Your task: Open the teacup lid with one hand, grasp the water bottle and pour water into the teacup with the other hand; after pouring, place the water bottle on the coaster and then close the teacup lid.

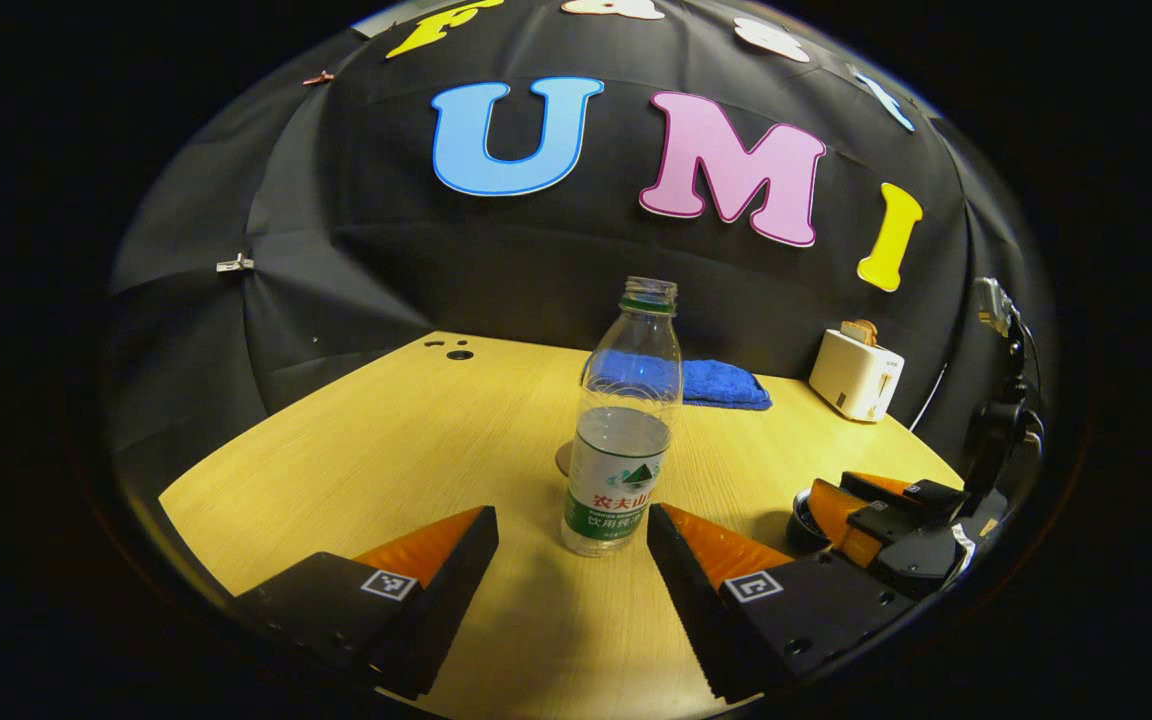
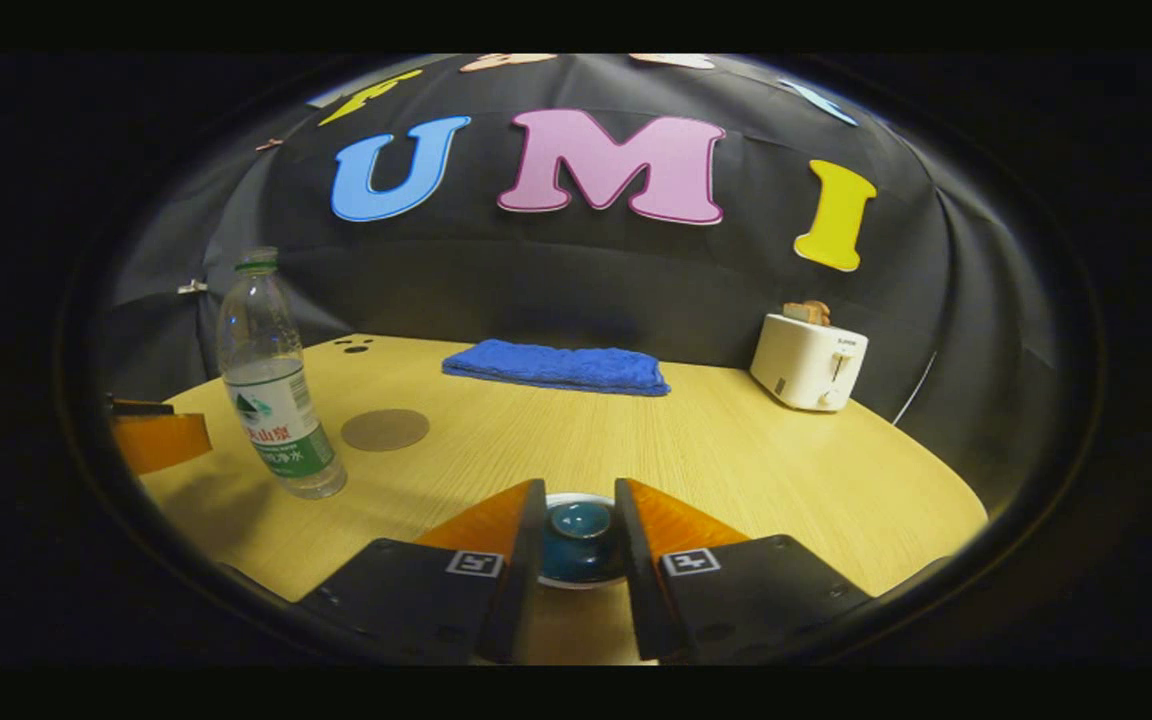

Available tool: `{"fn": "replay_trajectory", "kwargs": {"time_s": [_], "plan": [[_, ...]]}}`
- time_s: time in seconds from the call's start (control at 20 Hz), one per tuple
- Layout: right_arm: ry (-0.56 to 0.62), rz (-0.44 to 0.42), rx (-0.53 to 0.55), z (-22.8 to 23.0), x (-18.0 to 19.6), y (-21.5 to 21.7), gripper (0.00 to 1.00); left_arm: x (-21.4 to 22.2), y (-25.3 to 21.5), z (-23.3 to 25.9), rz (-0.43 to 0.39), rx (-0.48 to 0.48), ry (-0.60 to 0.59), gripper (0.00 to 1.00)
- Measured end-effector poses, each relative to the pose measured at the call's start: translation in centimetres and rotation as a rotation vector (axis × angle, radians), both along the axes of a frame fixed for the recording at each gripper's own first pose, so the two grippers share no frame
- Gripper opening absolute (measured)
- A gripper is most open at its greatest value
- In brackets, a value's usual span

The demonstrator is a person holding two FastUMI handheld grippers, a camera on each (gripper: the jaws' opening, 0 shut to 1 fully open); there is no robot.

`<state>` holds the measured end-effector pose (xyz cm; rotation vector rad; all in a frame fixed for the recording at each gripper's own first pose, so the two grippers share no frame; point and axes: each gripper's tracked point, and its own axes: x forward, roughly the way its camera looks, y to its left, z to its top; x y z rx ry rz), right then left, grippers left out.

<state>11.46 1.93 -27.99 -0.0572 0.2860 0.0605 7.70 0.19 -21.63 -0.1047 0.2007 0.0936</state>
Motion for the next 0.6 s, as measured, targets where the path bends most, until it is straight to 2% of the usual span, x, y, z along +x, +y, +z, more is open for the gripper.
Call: {"fn": "replay_trajectory", "kwargs": {"time_s": [0.05,0.15,0.2,0.25,0.3,0.35,0.4,0.45,0.6], "plan": [[0.008,0.002,0.005,0.0,0.1,0.0,0.35,0.0,0.2,0.1,0.004,0.012,-0.007,0.96],[0.016,0.011,0.007,0.0,0.1,0.1,0.35,0.0,0.2,0.4,-0.001,0.039,-0.015,0.96],[0.019,0.015,0.013,-0.1,0.1,0.1,0.28,0.0,0.2,0.3,-0.005,0.050,-0.013,0.96],[0.023,0.015,0.025,0.0,0.0,0.0,0.27,0.0,0.3,0.3,-0.011,0.058,-0.014,0.96],[0.028,0.018,0.035,0.0,-0.1,0.1,0.36,0.3,0.1,0.4,-0.024,0.064,-0.020,0.95],[0.035,0.025,0.038,-0.1,-0.2,0.2,0.28,0.5,0.0,0.5,-0.041,0.074,-0.026,0.95],[0.034,0.032,0.033,0.0,-0.1,0.1,0.28,0.9,-0.2,0.6,-0.061,0.083,-0.028,0.95],[0.031,0.038,0.023,0.2,0.0,0.1,0.33,1.3,-0.5,0.6,-0.086,0.091,-0.027,0.95],[0.002,0.057,0.002,1.6,0.5,-0.2,0.31,2.4,-0.6,1.5,-0.127,0.091,-0.054,0.95]]}}
